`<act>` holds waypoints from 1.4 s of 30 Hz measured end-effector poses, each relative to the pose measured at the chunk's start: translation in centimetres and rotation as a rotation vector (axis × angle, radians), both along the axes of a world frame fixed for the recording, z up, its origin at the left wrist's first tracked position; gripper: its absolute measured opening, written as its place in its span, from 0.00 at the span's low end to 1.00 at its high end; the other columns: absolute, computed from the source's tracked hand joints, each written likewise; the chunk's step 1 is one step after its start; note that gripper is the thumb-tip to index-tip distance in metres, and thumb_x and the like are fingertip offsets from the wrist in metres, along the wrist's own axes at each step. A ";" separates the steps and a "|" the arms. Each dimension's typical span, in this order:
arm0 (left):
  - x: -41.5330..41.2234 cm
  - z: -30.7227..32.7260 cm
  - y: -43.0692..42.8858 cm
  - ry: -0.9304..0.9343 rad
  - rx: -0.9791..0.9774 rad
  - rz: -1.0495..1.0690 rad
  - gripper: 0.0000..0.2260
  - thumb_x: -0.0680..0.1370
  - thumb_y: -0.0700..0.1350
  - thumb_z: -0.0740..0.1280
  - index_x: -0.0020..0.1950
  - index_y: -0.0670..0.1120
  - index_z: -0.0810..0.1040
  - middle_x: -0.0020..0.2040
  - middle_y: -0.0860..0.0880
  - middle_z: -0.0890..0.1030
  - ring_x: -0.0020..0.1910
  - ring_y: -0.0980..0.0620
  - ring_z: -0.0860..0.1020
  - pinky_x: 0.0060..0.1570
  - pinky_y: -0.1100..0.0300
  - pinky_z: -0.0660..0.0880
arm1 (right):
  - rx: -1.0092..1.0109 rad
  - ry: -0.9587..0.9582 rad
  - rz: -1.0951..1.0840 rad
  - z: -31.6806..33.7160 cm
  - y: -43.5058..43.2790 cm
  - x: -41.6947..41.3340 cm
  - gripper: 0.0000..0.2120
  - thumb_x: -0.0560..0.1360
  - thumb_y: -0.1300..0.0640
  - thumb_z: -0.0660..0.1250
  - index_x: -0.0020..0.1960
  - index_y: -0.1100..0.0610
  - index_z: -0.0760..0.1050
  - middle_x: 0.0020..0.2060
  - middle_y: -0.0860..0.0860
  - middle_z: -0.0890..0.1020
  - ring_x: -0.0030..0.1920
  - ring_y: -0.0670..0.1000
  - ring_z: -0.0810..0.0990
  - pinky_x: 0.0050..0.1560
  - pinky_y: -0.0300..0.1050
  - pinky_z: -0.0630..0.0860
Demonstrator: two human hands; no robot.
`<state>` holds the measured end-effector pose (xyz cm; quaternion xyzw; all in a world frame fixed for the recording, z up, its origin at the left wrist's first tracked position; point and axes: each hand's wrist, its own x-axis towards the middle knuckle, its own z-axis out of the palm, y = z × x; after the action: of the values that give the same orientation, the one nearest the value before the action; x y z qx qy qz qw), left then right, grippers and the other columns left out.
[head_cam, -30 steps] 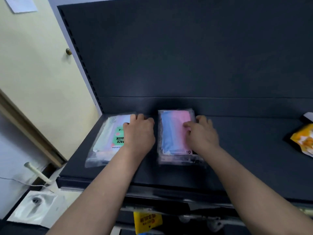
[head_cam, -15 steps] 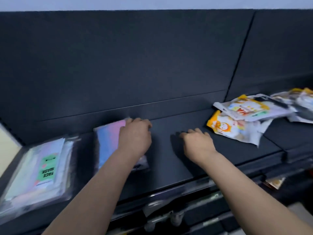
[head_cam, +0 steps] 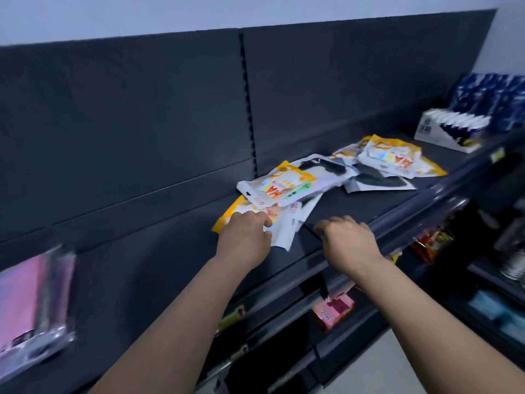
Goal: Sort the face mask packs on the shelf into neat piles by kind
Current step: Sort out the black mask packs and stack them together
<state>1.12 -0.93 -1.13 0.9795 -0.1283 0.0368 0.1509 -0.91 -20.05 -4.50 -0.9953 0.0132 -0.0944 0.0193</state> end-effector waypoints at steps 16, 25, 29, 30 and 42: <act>8.6 -1.3 -12.3 -0.050 -0.044 0.000 0.12 0.78 0.48 0.63 0.61 0.51 0.78 0.60 0.50 0.78 0.64 0.47 0.71 0.55 0.53 0.73 | 0.077 -0.029 -0.012 0.0 -12.8 6.0 0.18 0.76 0.59 0.59 0.64 0.47 0.72 0.56 0.48 0.78 0.59 0.53 0.73 0.52 0.48 0.70; 17.7 -1.5 -12.5 -0.145 -0.219 0.114 0.16 0.78 0.37 0.58 0.63 0.48 0.76 0.61 0.46 0.78 0.61 0.44 0.71 0.53 0.51 0.71 | 0.100 -0.075 0.098 1.6 -13.3 14.3 0.22 0.73 0.64 0.59 0.63 0.49 0.73 0.56 0.49 0.79 0.60 0.54 0.74 0.50 0.45 0.70; 19.9 -1.1 -11.3 -0.140 -0.215 0.184 0.18 0.78 0.35 0.57 0.64 0.47 0.74 0.60 0.46 0.78 0.61 0.43 0.72 0.51 0.51 0.72 | 0.150 -0.075 0.172 2.1 -12.2 18.5 0.21 0.72 0.64 0.59 0.62 0.50 0.74 0.56 0.52 0.79 0.58 0.56 0.76 0.49 0.48 0.73; 20.2 -1.2 -10.8 -0.127 -0.198 0.201 0.17 0.78 0.36 0.57 0.65 0.47 0.74 0.61 0.46 0.78 0.61 0.43 0.72 0.52 0.51 0.72 | 0.157 -0.048 0.191 1.8 -11.8 19.8 0.21 0.72 0.64 0.59 0.62 0.50 0.74 0.57 0.52 0.79 0.58 0.57 0.77 0.50 0.48 0.73; 20.2 -3.0 -9.5 0.054 -0.102 0.214 0.13 0.80 0.52 0.59 0.57 0.47 0.78 0.55 0.48 0.80 0.56 0.46 0.75 0.53 0.51 0.73 | -0.037 0.295 0.504 0.7 -9.6 28.1 0.22 0.79 0.48 0.57 0.72 0.50 0.63 0.69 0.52 0.68 0.69 0.54 0.65 0.65 0.57 0.66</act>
<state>21.30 -10.43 -4.16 0.9793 -0.0166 0.0327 0.1992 27.19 -29.68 -3.76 -0.9703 -0.2335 0.0588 0.0221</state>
